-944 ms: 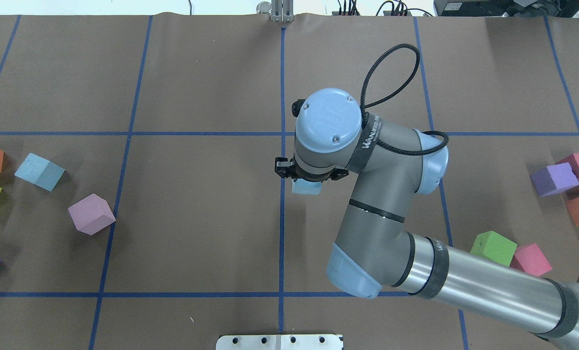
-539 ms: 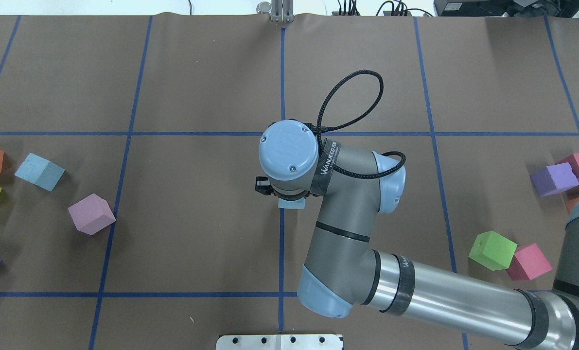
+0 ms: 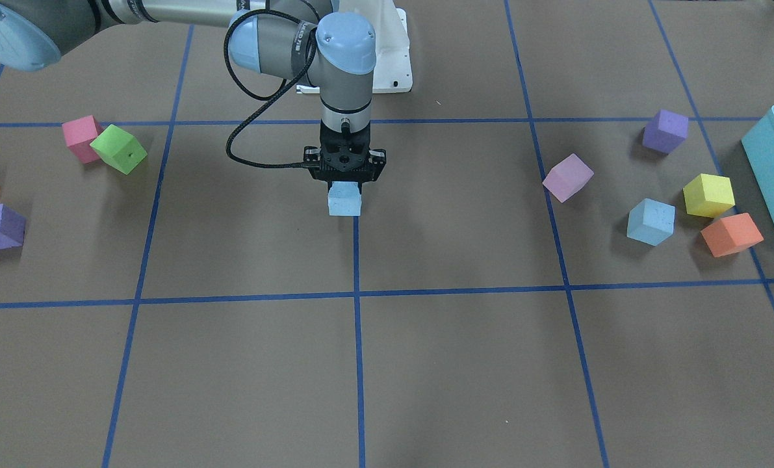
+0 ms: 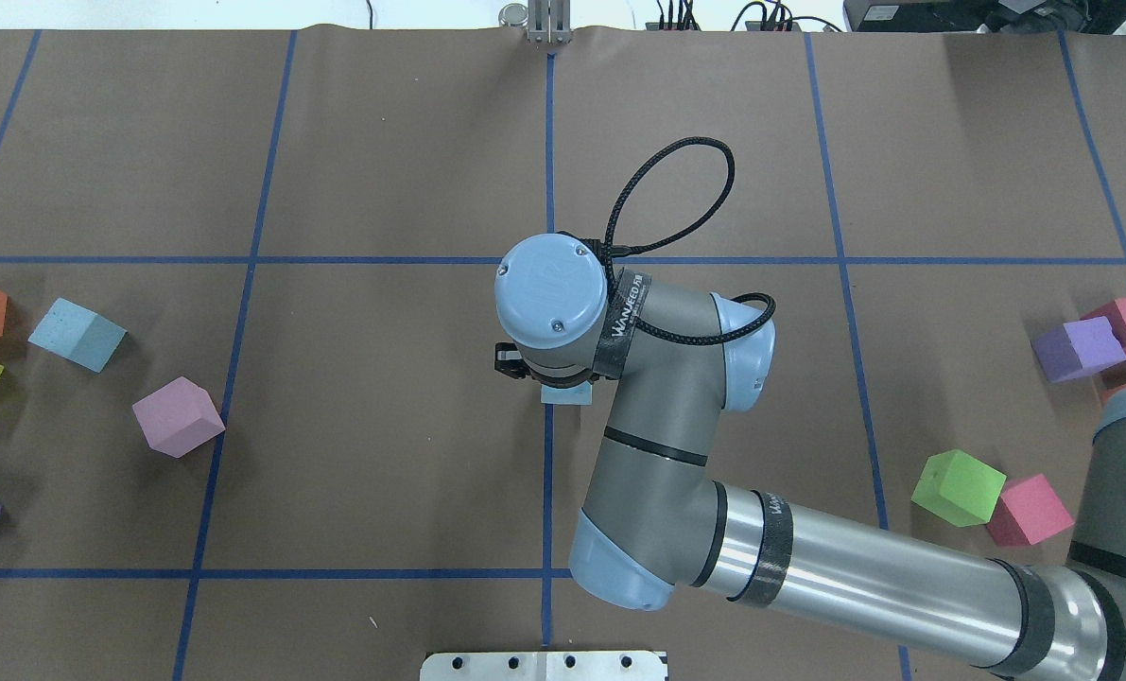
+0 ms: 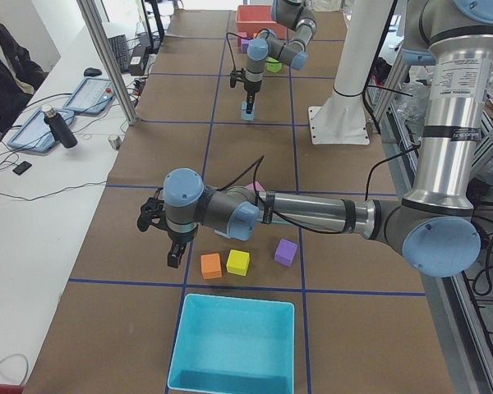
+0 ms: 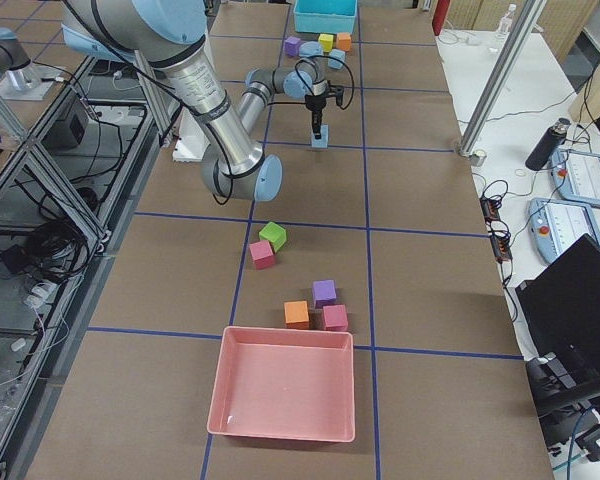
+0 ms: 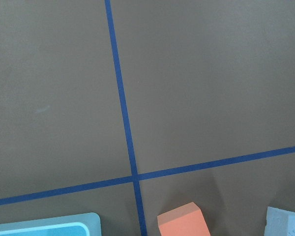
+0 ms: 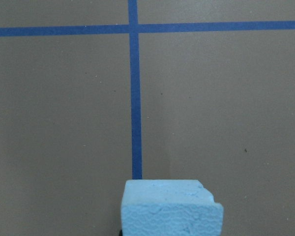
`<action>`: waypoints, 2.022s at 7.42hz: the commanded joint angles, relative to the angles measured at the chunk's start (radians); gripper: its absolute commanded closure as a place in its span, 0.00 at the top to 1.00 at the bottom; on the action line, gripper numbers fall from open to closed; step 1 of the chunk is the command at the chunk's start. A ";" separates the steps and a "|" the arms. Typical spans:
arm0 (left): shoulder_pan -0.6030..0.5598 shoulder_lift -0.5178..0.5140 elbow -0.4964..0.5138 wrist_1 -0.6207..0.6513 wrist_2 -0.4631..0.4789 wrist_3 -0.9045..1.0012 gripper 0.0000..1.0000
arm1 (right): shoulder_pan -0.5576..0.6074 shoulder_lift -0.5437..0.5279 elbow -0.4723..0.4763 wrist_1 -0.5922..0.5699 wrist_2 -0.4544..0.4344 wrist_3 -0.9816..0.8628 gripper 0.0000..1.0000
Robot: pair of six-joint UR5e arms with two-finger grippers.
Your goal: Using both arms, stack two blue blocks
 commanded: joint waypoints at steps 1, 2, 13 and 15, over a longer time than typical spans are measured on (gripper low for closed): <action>0.000 0.000 0.001 0.000 0.000 0.002 0.98 | 0.026 0.034 -0.059 0.017 0.022 -0.040 0.00; 0.000 0.000 0.001 0.000 0.000 0.002 0.98 | 0.047 0.034 -0.062 0.017 0.071 -0.058 0.00; 0.000 0.000 0.001 0.000 0.000 0.000 0.98 | 0.044 0.082 -0.157 0.020 0.099 -0.083 0.20; 0.000 0.000 0.001 0.000 0.000 0.002 0.98 | 0.037 0.082 -0.181 0.077 0.094 -0.072 0.62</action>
